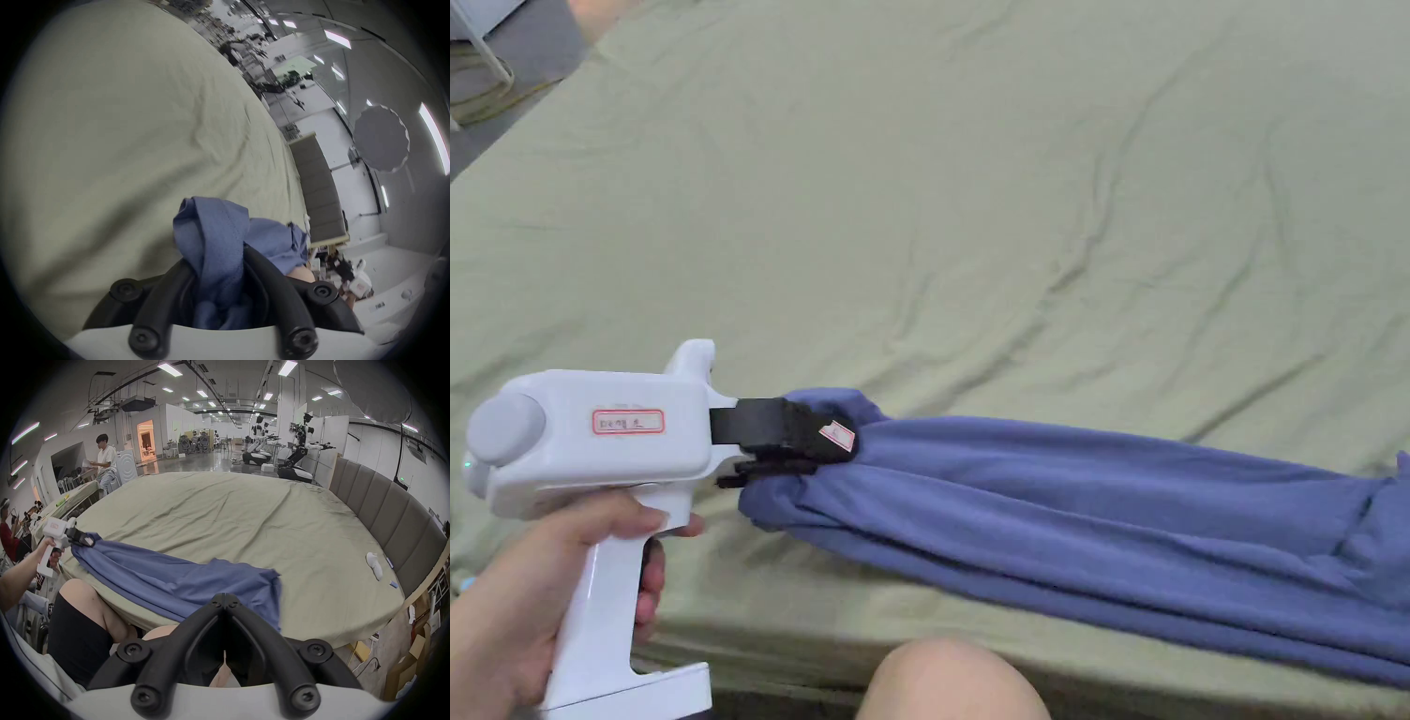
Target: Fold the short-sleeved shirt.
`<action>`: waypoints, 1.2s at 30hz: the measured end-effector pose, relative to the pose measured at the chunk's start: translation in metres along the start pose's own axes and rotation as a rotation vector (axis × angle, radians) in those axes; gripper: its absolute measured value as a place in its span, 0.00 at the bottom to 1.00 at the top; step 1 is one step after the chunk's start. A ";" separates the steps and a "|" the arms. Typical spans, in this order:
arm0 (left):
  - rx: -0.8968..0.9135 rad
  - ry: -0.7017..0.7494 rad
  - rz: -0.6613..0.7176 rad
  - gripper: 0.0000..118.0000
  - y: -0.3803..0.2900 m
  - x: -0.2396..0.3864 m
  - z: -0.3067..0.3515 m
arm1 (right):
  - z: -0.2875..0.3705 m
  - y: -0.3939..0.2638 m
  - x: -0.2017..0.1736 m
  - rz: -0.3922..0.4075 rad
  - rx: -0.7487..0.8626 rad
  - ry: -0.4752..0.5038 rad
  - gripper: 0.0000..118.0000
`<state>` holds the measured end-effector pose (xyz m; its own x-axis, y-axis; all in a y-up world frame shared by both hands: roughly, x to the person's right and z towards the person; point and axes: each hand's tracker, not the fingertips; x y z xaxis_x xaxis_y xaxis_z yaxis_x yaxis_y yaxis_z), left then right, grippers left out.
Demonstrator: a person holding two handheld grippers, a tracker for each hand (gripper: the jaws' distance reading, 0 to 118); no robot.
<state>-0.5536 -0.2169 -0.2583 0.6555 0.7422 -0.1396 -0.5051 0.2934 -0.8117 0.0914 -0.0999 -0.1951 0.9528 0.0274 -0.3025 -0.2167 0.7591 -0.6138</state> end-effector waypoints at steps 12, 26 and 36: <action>-0.036 0.380 -0.118 0.06 0.004 0.116 0.000 | 0.001 -0.027 0.039 -0.042 0.074 0.077 0.01; -0.170 0.204 -0.262 0.96 -0.035 0.223 -0.118 | 0.032 -0.063 0.075 -0.076 0.071 0.106 0.01; -0.214 0.551 -0.567 0.00 -0.058 0.219 -0.151 | 0.024 -0.074 0.072 -0.122 0.049 0.104 0.01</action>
<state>-0.2966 -0.1623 -0.3273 0.9891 0.0969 0.1107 0.0671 0.3727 -0.9255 0.1807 -0.1387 -0.1539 0.9436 -0.1321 -0.3034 -0.0881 0.7835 -0.6151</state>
